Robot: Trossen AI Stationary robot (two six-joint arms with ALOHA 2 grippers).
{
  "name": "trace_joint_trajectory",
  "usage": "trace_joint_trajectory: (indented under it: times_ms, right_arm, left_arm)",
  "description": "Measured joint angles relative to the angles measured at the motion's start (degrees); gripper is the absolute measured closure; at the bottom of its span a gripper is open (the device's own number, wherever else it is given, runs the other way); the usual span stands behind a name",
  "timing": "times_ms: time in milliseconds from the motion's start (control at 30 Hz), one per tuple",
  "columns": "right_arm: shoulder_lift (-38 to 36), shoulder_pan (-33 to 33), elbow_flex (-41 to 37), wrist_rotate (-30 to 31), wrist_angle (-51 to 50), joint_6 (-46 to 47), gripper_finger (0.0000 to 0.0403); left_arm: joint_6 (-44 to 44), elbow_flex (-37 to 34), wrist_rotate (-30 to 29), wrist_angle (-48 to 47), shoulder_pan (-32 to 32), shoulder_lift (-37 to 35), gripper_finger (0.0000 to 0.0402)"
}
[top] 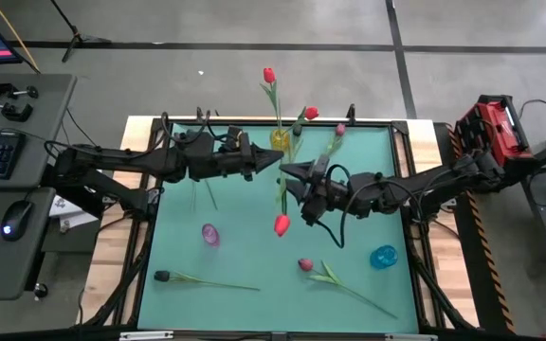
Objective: Sort flowers into vase by color
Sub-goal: Put the red tulip into the yellow vase
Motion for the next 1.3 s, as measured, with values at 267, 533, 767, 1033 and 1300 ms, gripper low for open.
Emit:
trace_joint_trajectory:
  times_ms: [267, 533, 767, 1033, 1300]
  right_arm:
    - [0.00, -0.15, 0.00, -0.02, 0.30, 0.02, 0.0285]
    - [0.00, -0.17, 0.02, 0.00, 0.46, 1.16, 0.0390]
    - [-0.02, -0.15, 0.02, 1.49, 1.37, 3.05, 0.0396]
    - [-2.23, -0.17, 0.02, 4.88, 1.58, 5.15, 0.0400]
    - [-7.89, -0.76, 0.02, 9.34, 0.95, 16.96, 0.0402]
  left_arm:
    - [2.06, 0.00, -0.14, 0.02, -0.02, 0.00, 0.0401]
    - [3.39, 0.00, -0.18, -0.33, -0.02, 0.00, 0.0401]
    - [10.49, 0.00, -0.16, -1.36, -0.02, 0.00, 0.0381]
    - [17.22, 0.02, 4.55, -4.34, 0.90, -1.11, 0.0290]
    - [31.87, 0.09, 10.82, -21.31, 5.82, -8.44, 0.0234]
